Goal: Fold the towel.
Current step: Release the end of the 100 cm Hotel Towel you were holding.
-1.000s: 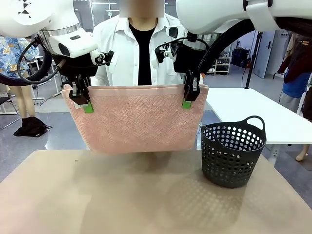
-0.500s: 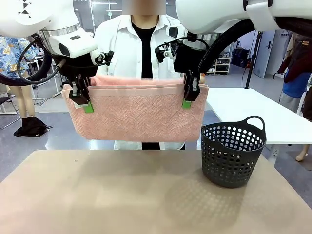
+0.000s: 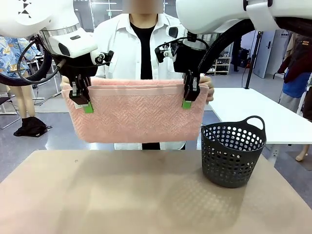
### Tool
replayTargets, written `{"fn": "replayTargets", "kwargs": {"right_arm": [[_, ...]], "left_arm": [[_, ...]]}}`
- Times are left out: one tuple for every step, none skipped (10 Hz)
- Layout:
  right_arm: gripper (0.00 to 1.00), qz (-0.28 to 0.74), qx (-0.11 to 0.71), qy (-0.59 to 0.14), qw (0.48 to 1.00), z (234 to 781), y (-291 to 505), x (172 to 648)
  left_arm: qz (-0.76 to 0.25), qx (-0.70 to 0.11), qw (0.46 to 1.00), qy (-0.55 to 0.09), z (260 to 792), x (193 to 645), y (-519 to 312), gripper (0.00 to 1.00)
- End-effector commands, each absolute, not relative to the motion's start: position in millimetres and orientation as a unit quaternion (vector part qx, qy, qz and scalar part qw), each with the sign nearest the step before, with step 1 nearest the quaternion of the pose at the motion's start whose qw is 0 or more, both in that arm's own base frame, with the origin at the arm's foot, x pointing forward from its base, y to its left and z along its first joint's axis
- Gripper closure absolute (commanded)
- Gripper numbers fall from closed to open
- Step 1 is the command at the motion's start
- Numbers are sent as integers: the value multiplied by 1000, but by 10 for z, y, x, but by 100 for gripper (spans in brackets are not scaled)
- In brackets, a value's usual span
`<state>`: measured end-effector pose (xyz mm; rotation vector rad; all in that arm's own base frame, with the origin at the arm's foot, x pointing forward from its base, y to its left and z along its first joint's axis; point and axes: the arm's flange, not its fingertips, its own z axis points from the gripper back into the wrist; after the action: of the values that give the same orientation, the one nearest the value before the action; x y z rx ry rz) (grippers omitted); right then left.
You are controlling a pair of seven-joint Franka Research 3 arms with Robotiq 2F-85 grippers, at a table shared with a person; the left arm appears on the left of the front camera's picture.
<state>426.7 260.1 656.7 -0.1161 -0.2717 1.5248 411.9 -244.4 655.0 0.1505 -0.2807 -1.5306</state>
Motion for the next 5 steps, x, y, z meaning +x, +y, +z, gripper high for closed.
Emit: {"fn": "replayTargets", "kwargs": {"right_arm": [[100,687,-53,-123,714,6569,2583,4270],[100,687,-53,-123,714,6569,2583,4270],[100,687,-53,-123,714,6569,2583,4270],[100,687,-53,-123,714,6569,2583,4270],[100,687,-53,-123,714,6569,2583,4270]], "left_arm": [[-689,68,711,-127,6551,4124,-2434,100],[-689,68,711,-127,6551,4124,-2434,100],[-689,68,711,-127,6551,4124,-2434,100],[-689,68,711,-127,6551,4124,-2434,100],[-689,68,711,-127,6551,4124,-2434,100]]}}
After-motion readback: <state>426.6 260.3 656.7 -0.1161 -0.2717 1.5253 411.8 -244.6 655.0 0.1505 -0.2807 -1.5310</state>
